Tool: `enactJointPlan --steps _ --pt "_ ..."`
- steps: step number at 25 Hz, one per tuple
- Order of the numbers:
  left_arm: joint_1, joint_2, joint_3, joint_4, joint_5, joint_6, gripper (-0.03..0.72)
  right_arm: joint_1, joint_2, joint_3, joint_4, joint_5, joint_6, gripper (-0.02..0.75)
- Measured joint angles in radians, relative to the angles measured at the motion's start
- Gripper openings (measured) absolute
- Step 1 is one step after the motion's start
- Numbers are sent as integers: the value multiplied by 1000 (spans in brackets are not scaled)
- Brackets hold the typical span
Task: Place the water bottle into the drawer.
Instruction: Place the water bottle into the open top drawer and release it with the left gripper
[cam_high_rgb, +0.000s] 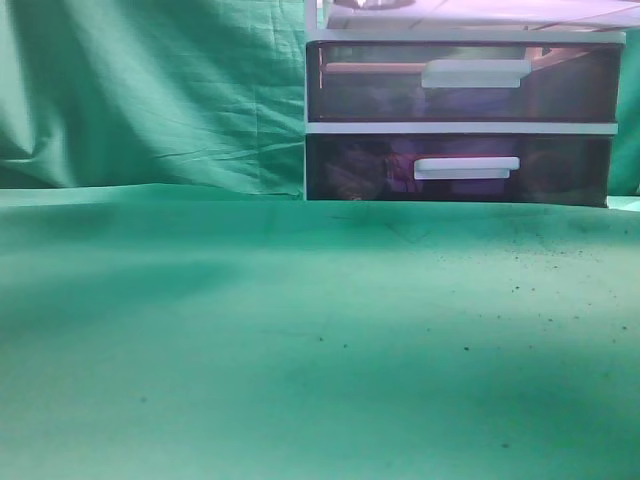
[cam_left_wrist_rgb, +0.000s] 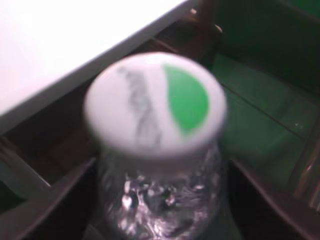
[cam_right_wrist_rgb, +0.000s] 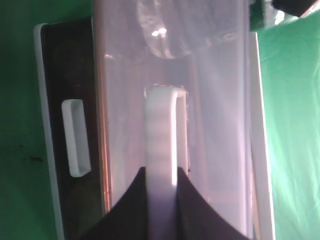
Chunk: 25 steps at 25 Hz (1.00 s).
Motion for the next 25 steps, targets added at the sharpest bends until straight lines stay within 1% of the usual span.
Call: enactJointPlan --steps 2,3,4,8,9,10,14,15,17,19,20,23,25 --pt "0 -2 -6 0 -18 0 562 0 0 2 -2 9 0 84" --pt "0 -6 -6 0 -23 0 616 0 0 2 -2 10 0 84" --pt "0 -6 -6 0 -28 0 648 0 0 2 -2 10 0 84" --pt "0 -6 -6 -39 -30 0 644 0 0 2 -2 13 0 84" --pt "0 -6 -6 -65 -31 2 644 0 0 2 -2 13 0 84" --pt "0 -6 -6 -87 -36 1 598 0 0 2 -2 13 0 84" --pt "0 -6 -6 -211 -57 67 596 0 0 2 -2 15 0 84" --pt "0 -6 -6 -249 -57 99 596 0 0 2 -2 15 0 84" --pt "0 -6 -6 -358 -64 183 596 0 0 2 -2 15 0 84" --pt "0 -6 -6 -480 -83 302 596 0 0 2 -2 15 0 84" --pt "0 -4 -6 -552 -96 393 596 0 0 2 -2 15 0 84" --pt "-3 21 -6 -729 -137 611 596 0 0 2 -2 15 0 84" --pt "-9 56 -6 -867 -169 765 596 0 0 2 -2 15 0 84"
